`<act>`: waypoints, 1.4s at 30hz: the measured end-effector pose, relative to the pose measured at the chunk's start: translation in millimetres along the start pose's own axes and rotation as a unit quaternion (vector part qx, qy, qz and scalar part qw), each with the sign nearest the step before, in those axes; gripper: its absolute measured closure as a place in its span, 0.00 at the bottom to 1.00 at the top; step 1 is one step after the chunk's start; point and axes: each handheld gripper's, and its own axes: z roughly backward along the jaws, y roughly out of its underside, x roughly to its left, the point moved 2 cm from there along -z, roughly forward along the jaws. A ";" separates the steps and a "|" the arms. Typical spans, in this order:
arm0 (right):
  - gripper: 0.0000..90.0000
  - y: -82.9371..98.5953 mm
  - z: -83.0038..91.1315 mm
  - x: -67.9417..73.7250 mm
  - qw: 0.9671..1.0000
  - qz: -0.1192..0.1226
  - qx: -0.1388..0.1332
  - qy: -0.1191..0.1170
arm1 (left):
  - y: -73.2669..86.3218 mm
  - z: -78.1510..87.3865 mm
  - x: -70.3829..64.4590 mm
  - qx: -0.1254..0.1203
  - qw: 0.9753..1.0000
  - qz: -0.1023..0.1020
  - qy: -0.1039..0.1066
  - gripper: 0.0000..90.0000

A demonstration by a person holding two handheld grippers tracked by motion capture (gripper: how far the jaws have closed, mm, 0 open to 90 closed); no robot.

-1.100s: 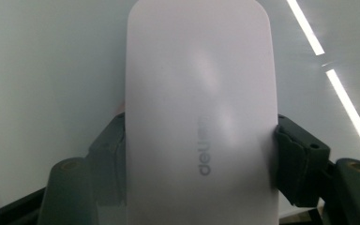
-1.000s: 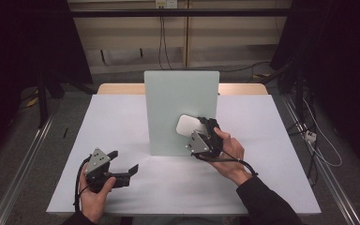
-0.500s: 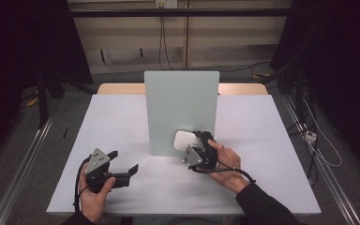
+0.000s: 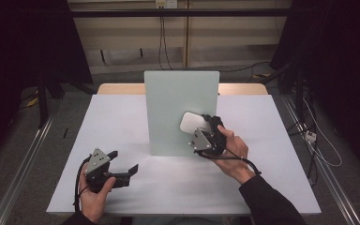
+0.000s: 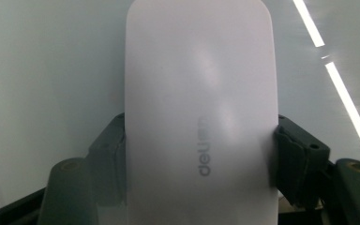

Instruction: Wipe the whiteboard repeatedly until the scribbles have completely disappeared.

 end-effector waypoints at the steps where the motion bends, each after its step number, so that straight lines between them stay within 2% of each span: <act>1: 0.35 -1.0 0.1 -4.2 1.000 -0.001 0.000 0.004 | 0.0 0.0 0.0 0.000 1.000 0.000 0.000 0.07; 6: 0.35 -4.8 1.0 -27.2 0.999 -0.024 -0.005 0.025 | 0.0 0.3 0.2 0.000 1.000 -0.001 0.000 0.07; 8: 0.35 -6.9 0.8 -30.5 0.999 -0.026 -0.004 0.029 | 0.0 0.1 0.2 0.000 1.000 0.000 0.000 0.07; 12: 0.35 -7.4 0.3 -28.4 0.999 -0.024 -0.003 0.032 | 0.0 0.0 -0.2 0.000 1.000 0.000 0.000 0.07; 20: 0.35 -9.4 -2.1 -12.7 1.000 -0.013 -0.005 0.011 | -0.1 -0.1 -0.2 0.000 1.000 0.000 0.001 0.07; 22: 0.35 -9.8 -2.2 -13.4 1.000 -0.015 -0.007 0.005 | 0.0 -0.2 -0.2 0.000 1.000 0.000 0.001 0.07; 25: 0.35 -10.5 -1.2 -22.1 1.000 -0.025 -0.008 0.012 | -0.1 -0.1 -0.1 0.000 1.000 0.000 0.001 0.07; 32: 0.35 -14.2 1.4 -56.8 0.998 -0.046 -0.009 0.037 | 0.0 0.6 0.1 -0.001 1.000 0.002 0.000 0.07; 35: 0.35 -15.4 2.1 -66.7 0.997 -0.058 -0.008 0.047 | 0.0 0.7 -0.1 -0.001 1.000 0.002 0.000 0.07; 38: 0.35 -16.4 1.2 -64.0 0.997 -0.053 -0.006 0.050 | -0.1 0.8 -0.2 -0.002 1.000 0.001 0.000 0.07; 40: 0.35 -16.1 0.5 -56.1 0.998 -0.050 -0.007 0.040 | 0.0 0.8 -0.2 -0.001 1.000 0.001 0.000 0.07; 42: 0.35 -15.5 -0.9 -44.3 0.999 -0.037 -0.006 0.031 | 0.0 0.7 -0.3 -0.001 1.000 0.001 0.000 0.07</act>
